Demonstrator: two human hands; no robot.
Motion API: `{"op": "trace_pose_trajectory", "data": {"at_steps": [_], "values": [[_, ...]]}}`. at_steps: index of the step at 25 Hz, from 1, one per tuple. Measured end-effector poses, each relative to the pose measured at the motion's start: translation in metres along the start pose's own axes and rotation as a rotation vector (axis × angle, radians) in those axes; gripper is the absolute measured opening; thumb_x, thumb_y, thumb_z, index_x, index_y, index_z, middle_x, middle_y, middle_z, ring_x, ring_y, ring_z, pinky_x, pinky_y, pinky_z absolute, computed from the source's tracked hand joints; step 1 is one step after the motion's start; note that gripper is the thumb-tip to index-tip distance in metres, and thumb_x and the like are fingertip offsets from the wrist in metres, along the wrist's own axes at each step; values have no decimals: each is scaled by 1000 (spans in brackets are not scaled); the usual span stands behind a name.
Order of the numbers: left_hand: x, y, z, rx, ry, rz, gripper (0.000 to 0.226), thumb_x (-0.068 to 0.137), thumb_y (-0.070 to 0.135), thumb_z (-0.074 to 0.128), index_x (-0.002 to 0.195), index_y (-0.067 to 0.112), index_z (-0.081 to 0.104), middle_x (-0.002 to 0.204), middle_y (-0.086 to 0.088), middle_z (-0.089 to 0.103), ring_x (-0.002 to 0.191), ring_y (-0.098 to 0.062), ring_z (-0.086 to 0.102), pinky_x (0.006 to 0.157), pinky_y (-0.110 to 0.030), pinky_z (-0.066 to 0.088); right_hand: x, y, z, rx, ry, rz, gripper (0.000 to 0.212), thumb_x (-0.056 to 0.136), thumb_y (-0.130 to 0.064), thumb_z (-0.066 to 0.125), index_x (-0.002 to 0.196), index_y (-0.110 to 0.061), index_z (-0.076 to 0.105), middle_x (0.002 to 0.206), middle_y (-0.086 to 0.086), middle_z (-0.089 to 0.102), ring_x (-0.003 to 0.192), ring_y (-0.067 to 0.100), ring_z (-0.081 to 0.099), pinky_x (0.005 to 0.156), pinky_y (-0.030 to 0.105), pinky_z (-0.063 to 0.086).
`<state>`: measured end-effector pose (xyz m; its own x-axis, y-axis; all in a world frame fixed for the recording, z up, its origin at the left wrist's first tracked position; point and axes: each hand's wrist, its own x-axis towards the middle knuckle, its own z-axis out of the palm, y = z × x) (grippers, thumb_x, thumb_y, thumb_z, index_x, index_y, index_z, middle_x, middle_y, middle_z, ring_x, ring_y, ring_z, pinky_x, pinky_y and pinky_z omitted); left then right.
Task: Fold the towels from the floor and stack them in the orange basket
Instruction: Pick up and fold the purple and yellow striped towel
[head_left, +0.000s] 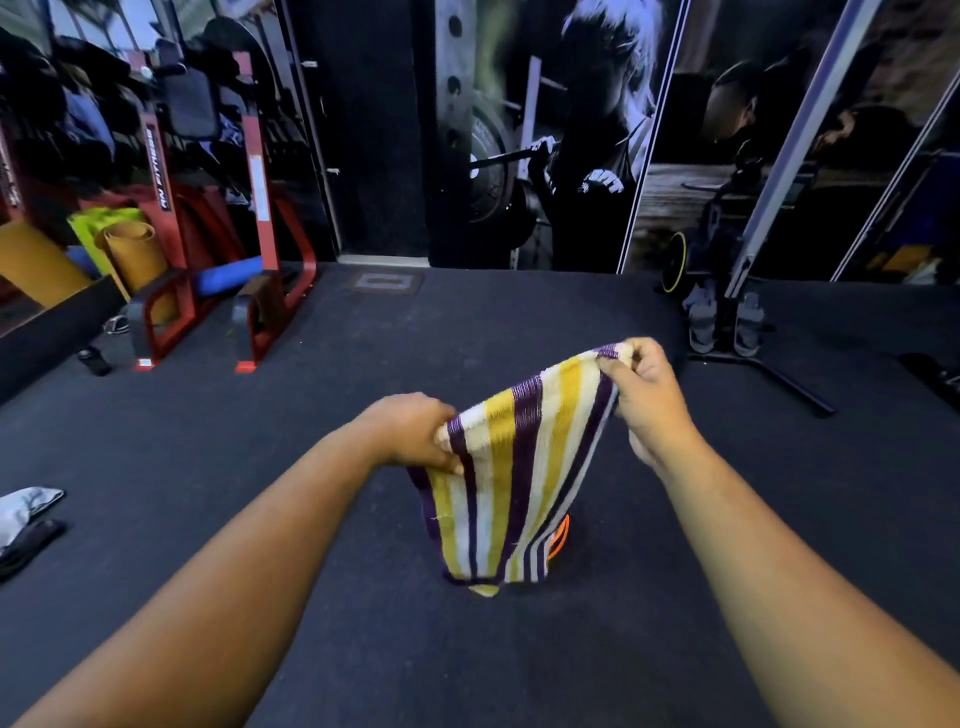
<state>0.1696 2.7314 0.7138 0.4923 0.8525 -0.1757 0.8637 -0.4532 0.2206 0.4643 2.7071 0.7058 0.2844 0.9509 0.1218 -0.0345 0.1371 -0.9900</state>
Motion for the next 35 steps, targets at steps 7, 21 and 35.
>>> {"op": "trace_pose_trajectory", "data": {"at_steps": [7, 21, 35], "values": [[-20, 40, -55, -1575, -10, 222, 42, 63, 16, 77, 103, 4, 75, 99, -18, 76, 89, -31, 74, 81, -41, 62, -45, 42, 6, -272, -682, -30, 93, 73, -26, 82, 150, -23, 30, 148, -17, 46, 132, -10, 46, 104, 12, 39], [-20, 94, 138, -1264, 237, -2, 65, 75, 53, 84, 125, 18, 62, 111, 6, 74, 101, 6, 66, 90, -24, 51, -50, 37, 78, -648, -71, -7, 20, 82, -32, 77, 86, -17, 64, 80, -8, 69, 81, 17, 67, 69, 30, 48], [-21, 47, 111, -2046, 235, -458, 24, 90, 21, 51, 88, 10, 72, 91, -13, 73, 82, -30, 67, 79, -37, 52, -32, 29, 6, 499, -373, 519, 58, 79, -26, 80, 127, 0, 62, 118, 21, 71, 109, 32, 70, 95, 45, 57]]}}
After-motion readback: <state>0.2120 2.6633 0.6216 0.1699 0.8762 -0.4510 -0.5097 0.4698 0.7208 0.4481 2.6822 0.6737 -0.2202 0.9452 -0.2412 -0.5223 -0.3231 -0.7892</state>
